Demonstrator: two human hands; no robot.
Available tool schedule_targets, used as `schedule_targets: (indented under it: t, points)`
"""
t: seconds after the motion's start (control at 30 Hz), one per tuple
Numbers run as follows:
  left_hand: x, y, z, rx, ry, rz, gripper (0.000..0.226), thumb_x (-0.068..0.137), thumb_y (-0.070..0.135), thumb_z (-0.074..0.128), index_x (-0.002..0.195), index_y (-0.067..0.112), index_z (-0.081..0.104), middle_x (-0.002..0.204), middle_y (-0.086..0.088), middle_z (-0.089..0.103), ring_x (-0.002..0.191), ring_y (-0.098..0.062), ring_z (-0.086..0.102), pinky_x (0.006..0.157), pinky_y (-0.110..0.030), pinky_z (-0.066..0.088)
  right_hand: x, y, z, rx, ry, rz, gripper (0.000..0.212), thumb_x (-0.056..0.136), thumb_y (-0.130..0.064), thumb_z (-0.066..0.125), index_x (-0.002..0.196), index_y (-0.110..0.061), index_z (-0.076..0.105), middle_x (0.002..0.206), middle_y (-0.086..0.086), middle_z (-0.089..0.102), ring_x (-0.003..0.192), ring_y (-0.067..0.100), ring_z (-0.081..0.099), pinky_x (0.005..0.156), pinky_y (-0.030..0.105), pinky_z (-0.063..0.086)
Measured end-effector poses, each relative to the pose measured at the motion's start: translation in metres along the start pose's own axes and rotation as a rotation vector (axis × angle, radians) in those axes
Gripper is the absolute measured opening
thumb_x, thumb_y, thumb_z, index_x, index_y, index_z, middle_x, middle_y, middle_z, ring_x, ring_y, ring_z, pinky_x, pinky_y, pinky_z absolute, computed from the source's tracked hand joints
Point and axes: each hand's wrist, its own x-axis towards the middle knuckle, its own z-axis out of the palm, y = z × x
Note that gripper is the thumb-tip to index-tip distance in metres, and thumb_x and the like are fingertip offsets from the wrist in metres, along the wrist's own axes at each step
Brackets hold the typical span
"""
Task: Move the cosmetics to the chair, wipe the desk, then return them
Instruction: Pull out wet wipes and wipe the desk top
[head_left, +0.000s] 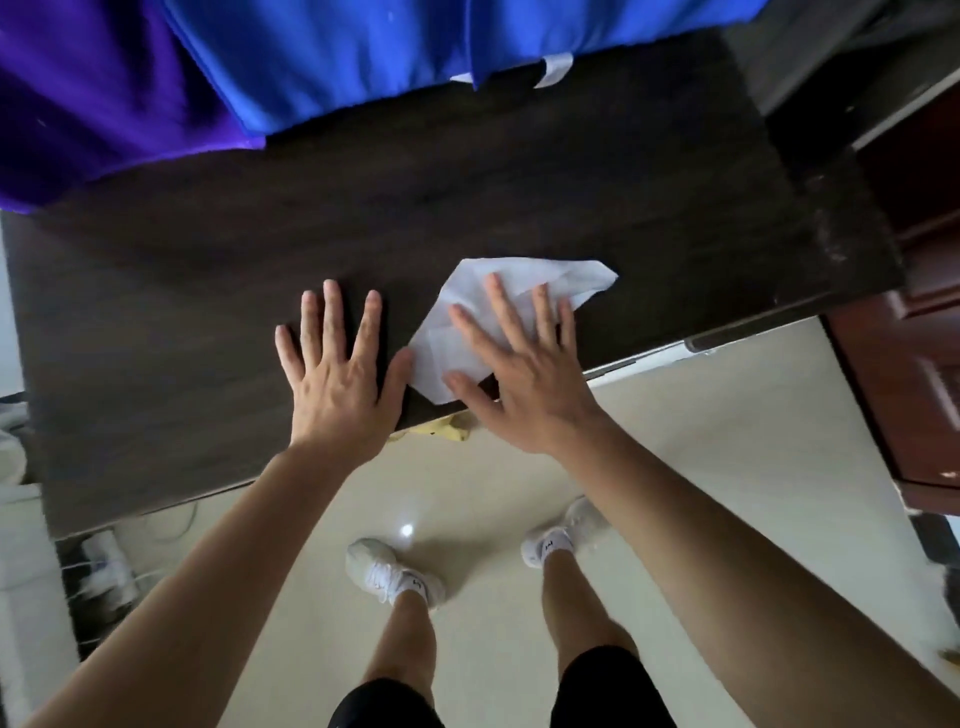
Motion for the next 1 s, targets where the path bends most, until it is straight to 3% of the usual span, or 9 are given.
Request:
schedule_targets:
  t: [0.07,0.17,0.37,0.5,0.67,0.77,1.0]
  points:
    - [0.016,0.04,0.01,0.022,-0.001,0.032,0.067,0.1,0.057,0.026,0.158,0.026,0.015,0.166,-0.011,0.0,0.152,-0.031,-0.005,0.12,-0.059,-0.003,-0.012,0.05,-0.003,0.008,0.035,-0.003,0.07,0.096,-0.073,0.028,0.158,-0.042,0.016,0.169,0.003,0.001,0.151,0.049,0.005,0.121,0.063,0.003]
    - [0.036,0.105,0.025,0.036,-0.002,0.066,0.067,0.1,0.057,0.023,0.158,0.025,0.014,0.166,-0.01,-0.001,0.152,-0.031,-0.006,0.12,-0.057,-0.004,-0.031,0.143,-0.017,0.02,0.085,0.135,0.07,0.096,-0.072,0.027,0.158,-0.041,0.019,0.169,0.005,0.004,0.152,0.044,0.003,0.121,0.059,0.003]
    - [0.066,0.237,0.059,0.07,0.012,0.164,0.065,0.102,0.055,0.022,0.158,0.023,0.014,0.166,-0.012,0.0,0.153,-0.031,-0.006,0.121,-0.057,-0.005,-0.049,0.277,-0.048,0.06,-0.041,0.252,0.073,0.094,-0.074,0.018,0.159,-0.043,0.005,0.169,0.005,-0.009,0.154,0.039,-0.005,0.123,0.054,0.0]
    - [0.088,0.287,0.077,0.099,0.048,0.143,0.067,0.101,0.057,0.02,0.157,0.021,0.017,0.166,-0.014,0.004,0.153,-0.032,-0.001,0.121,-0.057,0.0,-0.061,0.307,-0.052,0.136,-0.08,0.188,0.076,0.094,-0.073,0.015,0.159,-0.038,0.001,0.167,0.005,-0.016,0.154,0.033,-0.012,0.125,0.053,0.004]
    - [0.092,0.29,0.084,0.138,0.076,0.143,0.065,0.101,0.057,0.024,0.156,0.022,0.024,0.165,-0.014,0.012,0.152,-0.032,0.008,0.12,-0.058,0.007,-0.062,0.315,-0.05,0.17,-0.046,0.097,0.074,0.099,-0.065,0.022,0.161,-0.026,0.007,0.167,0.015,-0.011,0.154,0.033,-0.009,0.123,0.053,0.008]
    - [0.092,0.29,0.085,0.156,0.086,0.148,0.068,0.1,0.06,0.026,0.156,0.024,0.021,0.165,-0.014,0.01,0.152,-0.032,0.008,0.121,-0.057,0.006,-0.047,0.317,-0.054,0.173,-0.061,0.101,0.075,0.099,-0.067,0.025,0.161,-0.03,0.005,0.167,0.013,-0.016,0.154,0.033,-0.013,0.125,0.052,0.004]
    - [0.095,0.289,0.088,0.186,0.102,0.151,0.07,0.098,0.062,0.025,0.157,0.025,0.019,0.165,-0.013,0.011,0.152,-0.032,0.007,0.121,-0.057,0.008,0.047,0.324,-0.072,0.197,-0.03,0.132,0.073,0.097,-0.063,0.041,0.159,-0.037,0.015,0.168,0.011,-0.009,0.152,0.044,0.004,0.122,0.052,0.013]
